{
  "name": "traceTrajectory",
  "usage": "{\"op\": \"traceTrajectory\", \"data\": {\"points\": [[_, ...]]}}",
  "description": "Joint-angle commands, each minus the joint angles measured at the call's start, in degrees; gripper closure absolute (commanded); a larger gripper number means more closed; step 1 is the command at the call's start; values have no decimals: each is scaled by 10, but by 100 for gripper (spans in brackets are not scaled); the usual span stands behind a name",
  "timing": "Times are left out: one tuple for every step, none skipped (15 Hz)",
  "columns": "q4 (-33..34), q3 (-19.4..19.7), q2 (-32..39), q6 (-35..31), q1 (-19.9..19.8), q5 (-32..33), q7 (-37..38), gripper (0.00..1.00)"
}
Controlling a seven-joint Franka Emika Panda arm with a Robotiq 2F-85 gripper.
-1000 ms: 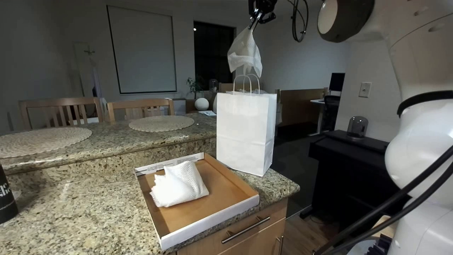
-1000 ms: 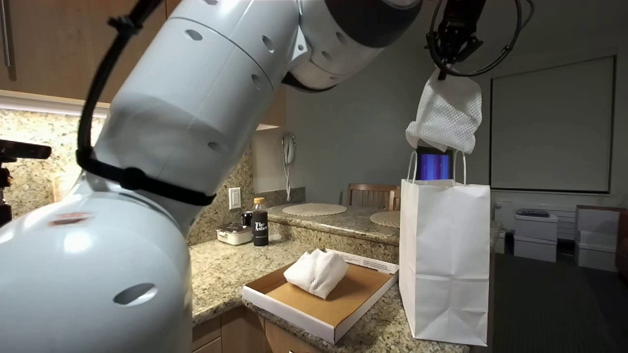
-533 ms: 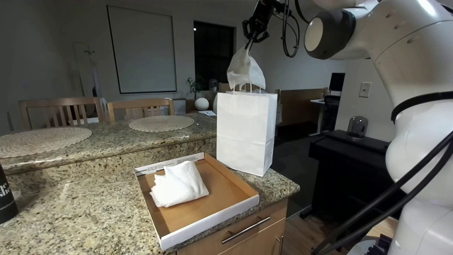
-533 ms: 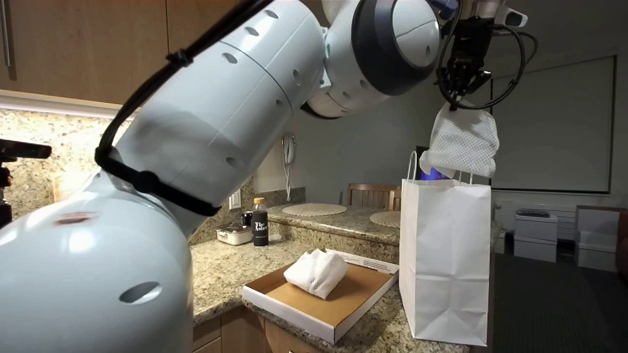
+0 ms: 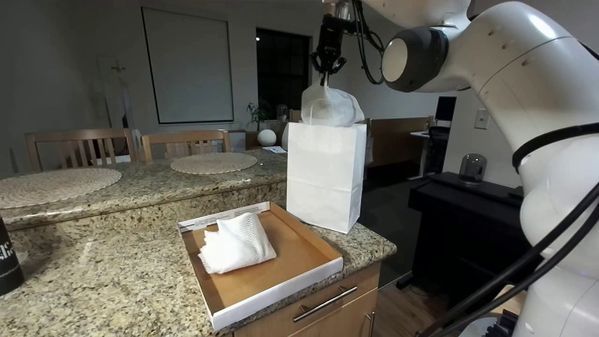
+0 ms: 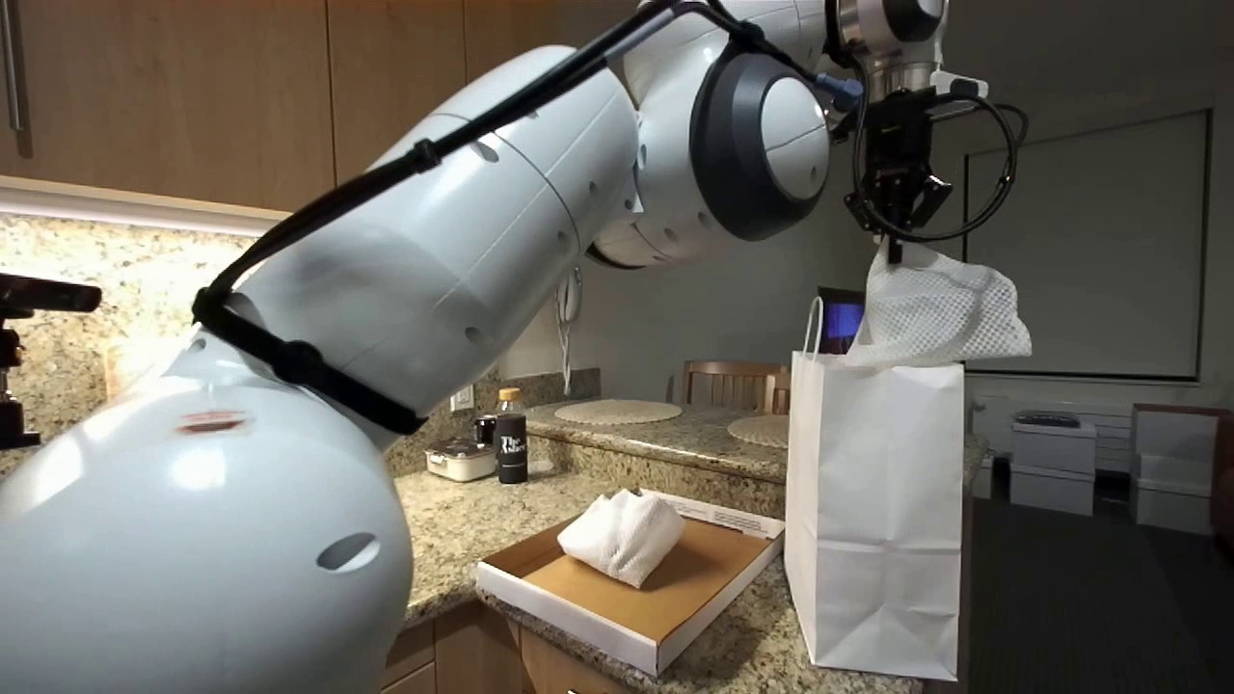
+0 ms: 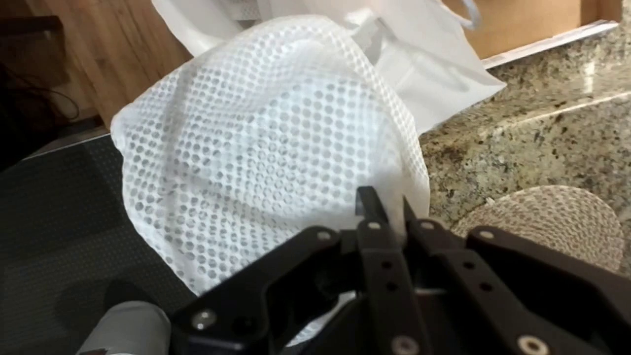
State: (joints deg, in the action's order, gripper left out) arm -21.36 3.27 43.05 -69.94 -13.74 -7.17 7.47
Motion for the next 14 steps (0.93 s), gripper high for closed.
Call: {"op": "traceTrajectory", "data": {"points": [[2,11,16,0,22,58,-57,93],[1,14,19,0,29,73,-72,93],[1,18,21,-3,35,87,-84,93],[2,21,24,-6,40,99,-97,94],[2,23,25,-8,44,110,-108,93],[4,26,25,-16,48,118,-113,95],[1,27,23,-17,52,125,-122,97],[-2,29,20,-23,56,133,-128,96],[-4,31,17,-22,62,140,-134,98],[-4,34,16,-24,67,148,-142,97],[-4,37,15,-24,74,157,-147,97],[-6,40,14,-20,81,166,-150,71],[-7,44,13,-16,88,176,-154,71],[-9,47,11,-11,96,184,-154,65]]}}
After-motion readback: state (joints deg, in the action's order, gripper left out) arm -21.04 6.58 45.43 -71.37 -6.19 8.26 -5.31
